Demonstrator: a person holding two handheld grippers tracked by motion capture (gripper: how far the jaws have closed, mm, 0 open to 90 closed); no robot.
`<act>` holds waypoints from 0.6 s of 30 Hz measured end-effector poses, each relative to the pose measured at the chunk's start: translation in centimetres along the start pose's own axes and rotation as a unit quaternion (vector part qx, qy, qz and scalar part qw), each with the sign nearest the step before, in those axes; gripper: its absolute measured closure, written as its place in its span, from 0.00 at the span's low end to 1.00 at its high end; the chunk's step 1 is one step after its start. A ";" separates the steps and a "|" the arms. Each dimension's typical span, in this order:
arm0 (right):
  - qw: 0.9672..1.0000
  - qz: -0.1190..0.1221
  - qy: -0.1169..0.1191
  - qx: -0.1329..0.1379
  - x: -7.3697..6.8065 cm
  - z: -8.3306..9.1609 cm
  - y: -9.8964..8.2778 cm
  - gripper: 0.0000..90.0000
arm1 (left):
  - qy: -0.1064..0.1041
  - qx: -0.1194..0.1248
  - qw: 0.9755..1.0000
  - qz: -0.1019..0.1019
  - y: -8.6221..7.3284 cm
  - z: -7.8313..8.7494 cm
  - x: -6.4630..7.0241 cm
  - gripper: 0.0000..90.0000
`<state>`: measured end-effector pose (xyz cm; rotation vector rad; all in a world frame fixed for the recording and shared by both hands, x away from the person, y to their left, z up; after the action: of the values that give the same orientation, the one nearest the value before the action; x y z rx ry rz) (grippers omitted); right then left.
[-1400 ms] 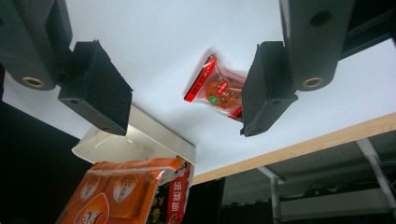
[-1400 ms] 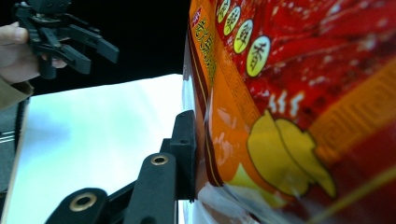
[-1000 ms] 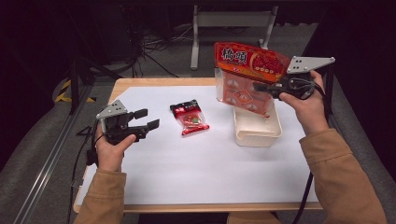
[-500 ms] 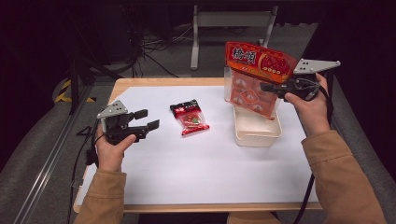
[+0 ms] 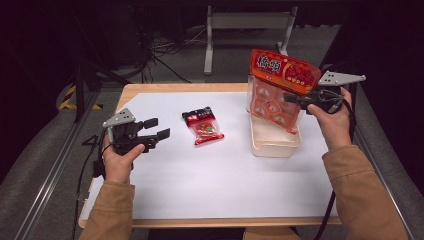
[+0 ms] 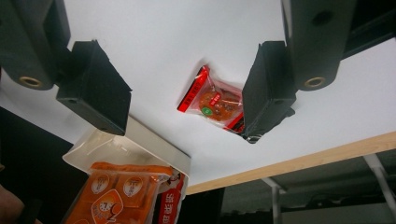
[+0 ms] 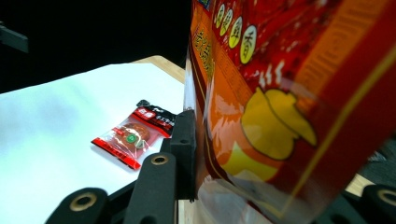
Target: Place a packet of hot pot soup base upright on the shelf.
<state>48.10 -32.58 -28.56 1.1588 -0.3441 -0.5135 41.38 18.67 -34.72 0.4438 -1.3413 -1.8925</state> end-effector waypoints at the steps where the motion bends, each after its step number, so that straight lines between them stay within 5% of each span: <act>1: 1.000 0.000 0.000 0.000 0.0 0.0 0.0 0.78 | 0.000 0.000 1.000 0.000 0.0 0.0 0.0 0.37; 18: 1.000 -0.013 -0.022 -0.018 0.5 -0.6 -1.9 0.78 | -0.002 -0.002 1.000 0.006 -0.2 0.0 -0.2 0.37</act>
<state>48.39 -32.96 -30.58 1.1192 -0.3559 -0.5671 41.41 18.89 -34.92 0.4292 -1.3398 -1.8857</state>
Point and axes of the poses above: each handheld gripper's, and its own axes: z roughly backward along the jaws, y roughly out of its top, x roughly to its right, the point moved 2 cm from there along -z, roughly forward along the jaws, and after that the axes turned 9 degrees about y, right-handed, at the moved point
